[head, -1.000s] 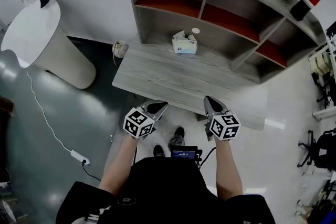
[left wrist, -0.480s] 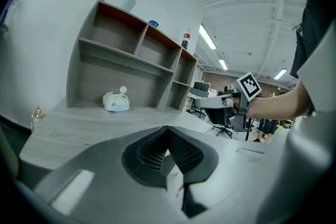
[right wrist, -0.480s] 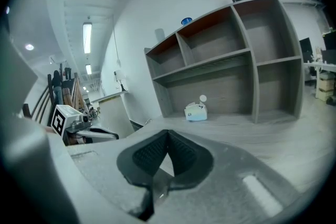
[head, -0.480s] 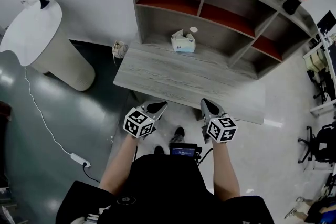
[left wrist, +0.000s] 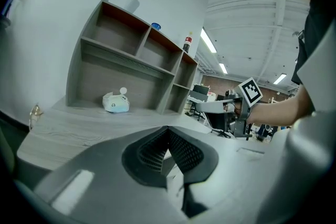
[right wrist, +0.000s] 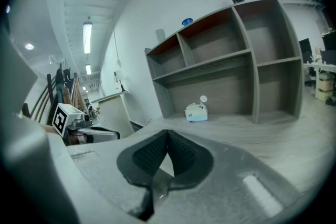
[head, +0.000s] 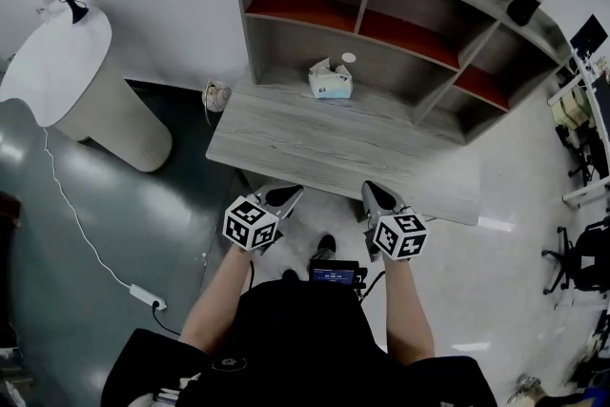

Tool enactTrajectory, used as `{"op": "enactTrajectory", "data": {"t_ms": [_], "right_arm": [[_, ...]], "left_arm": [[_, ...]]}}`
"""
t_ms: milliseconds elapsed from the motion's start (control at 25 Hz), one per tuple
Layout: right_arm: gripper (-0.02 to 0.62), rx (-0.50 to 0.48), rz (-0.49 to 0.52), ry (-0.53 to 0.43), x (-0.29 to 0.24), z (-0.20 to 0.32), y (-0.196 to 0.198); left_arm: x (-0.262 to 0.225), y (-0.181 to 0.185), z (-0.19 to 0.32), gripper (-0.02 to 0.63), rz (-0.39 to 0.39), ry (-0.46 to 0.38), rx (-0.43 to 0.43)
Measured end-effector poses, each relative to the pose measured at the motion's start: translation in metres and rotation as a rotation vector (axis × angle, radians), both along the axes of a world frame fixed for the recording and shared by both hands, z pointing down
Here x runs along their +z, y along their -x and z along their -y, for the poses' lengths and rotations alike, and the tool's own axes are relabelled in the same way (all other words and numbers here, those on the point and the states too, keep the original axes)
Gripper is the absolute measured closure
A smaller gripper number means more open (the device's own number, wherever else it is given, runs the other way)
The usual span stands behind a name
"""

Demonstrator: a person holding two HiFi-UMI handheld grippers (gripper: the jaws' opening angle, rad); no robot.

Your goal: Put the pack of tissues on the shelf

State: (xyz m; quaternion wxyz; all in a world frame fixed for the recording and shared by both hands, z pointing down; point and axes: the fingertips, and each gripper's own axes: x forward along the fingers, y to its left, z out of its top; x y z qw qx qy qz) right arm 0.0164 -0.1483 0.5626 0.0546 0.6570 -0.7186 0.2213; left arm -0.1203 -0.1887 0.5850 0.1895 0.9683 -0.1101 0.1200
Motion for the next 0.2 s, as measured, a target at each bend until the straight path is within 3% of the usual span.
{"op": "enactTrajectory", "data": {"t_ms": [200], "right_arm": [[0.592, -0.003, -0.001, 0.003, 0.0007, 0.0037, -0.0020]], "left_arm": [[-0.0030, -0.0032, 0.0050, 0.605, -0.013, 0.004, -0.004]]}}
